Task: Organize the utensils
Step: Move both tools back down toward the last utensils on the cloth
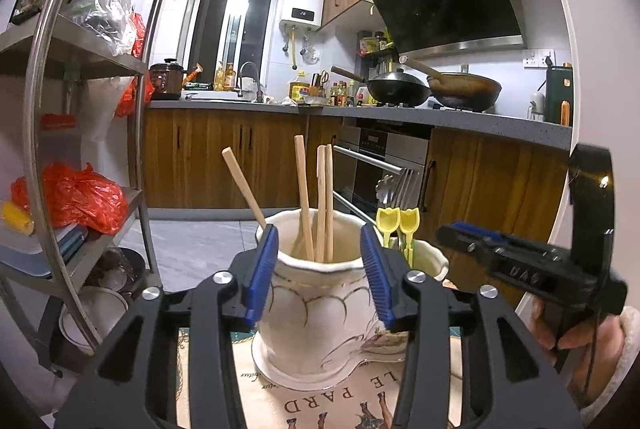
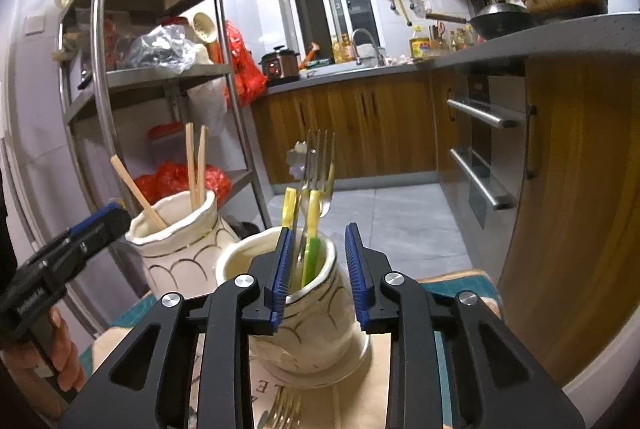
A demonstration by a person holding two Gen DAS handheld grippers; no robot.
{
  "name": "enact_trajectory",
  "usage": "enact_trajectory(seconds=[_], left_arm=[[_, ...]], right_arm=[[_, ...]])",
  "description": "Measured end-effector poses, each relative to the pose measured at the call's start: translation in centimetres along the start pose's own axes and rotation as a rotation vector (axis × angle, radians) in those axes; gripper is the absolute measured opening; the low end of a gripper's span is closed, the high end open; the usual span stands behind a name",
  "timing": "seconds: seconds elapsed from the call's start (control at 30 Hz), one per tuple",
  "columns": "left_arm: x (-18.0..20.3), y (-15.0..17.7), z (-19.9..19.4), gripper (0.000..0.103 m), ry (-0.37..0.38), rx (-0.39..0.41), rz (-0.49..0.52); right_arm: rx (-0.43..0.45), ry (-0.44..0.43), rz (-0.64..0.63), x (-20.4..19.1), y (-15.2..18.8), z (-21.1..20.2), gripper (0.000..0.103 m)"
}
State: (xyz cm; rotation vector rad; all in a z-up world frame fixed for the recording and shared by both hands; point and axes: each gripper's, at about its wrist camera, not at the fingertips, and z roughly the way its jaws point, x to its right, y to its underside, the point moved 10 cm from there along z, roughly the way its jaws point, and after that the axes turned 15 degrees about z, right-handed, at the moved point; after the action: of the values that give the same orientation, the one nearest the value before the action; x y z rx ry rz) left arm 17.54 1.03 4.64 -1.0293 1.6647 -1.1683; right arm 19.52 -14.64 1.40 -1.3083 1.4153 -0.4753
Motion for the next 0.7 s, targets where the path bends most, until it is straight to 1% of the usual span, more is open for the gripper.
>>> enact_trajectory(seconds=[0.03, 0.07, 0.1, 0.13, 0.17, 0.2, 0.23, 0.27, 0.3, 0.37, 0.5, 0.7], left_arm=[[0.0, 0.1, -0.1, 0.047, -0.005, -0.003, 0.005], [0.0, 0.3, -0.2, 0.053, -0.01, -0.005, 0.006], [0.0, 0.5, -0.4, 0.057, -0.016, -0.007, 0.003], [-0.1, 0.6, -0.6, 0.066, -0.02, -0.009, -0.002], [-0.2, 0.8, -0.7, 0.072, -0.021, -0.01, -0.006], [-0.2, 1.0, -0.9, 0.074, -0.024, -0.013, -0.01], [-0.2, 1.1, -1.0, 0.08, -0.029, -0.017, -0.011], [-0.3, 1.2, -1.2, 0.085, -0.035, -0.019, -0.012], [-0.3, 1.5, -1.4, 0.088, -0.042, -0.023, -0.014], [-0.2, 1.8, -1.9, 0.097, -0.047, -0.029, -0.02], [0.7, 3.1, -2.6, 0.097, -0.045, -0.059, -0.01], [1.7, 4.7, -3.6, 0.097, -0.044, -0.102, 0.004]], right_arm=[[0.001, -0.003, 0.004, 0.1, -0.1, -0.4, 0.041], [0.002, -0.007, 0.007, 0.1, -0.2, -0.7, 0.049], [0.011, -0.013, 0.013, 0.2, -0.3, -1.3, 0.057], [0.017, -0.015, 0.015, 0.3, -0.4, -1.7, 0.06], [0.02, -0.018, 0.016, 0.3, -0.5, -2.0, 0.065], [0.025, -0.023, 0.019, 0.4, -0.5, -2.5, 0.073], [0.03, -0.026, 0.022, 0.5, -0.5, -3.0, 0.078], [0.034, -0.028, 0.025, 0.6, -0.6, -3.4, 0.088], [0.036, -0.025, 0.027, 0.8, -0.4, -3.9, 0.095], [0.032, -0.012, 0.018, 1.1, -0.1, -4.3, 0.096], [0.021, 0.051, -0.026, 2.0, 1.1, -5.0, 0.097], [-0.027, 0.077, -0.003, 3.4, 2.9, -5.8, 0.097]])
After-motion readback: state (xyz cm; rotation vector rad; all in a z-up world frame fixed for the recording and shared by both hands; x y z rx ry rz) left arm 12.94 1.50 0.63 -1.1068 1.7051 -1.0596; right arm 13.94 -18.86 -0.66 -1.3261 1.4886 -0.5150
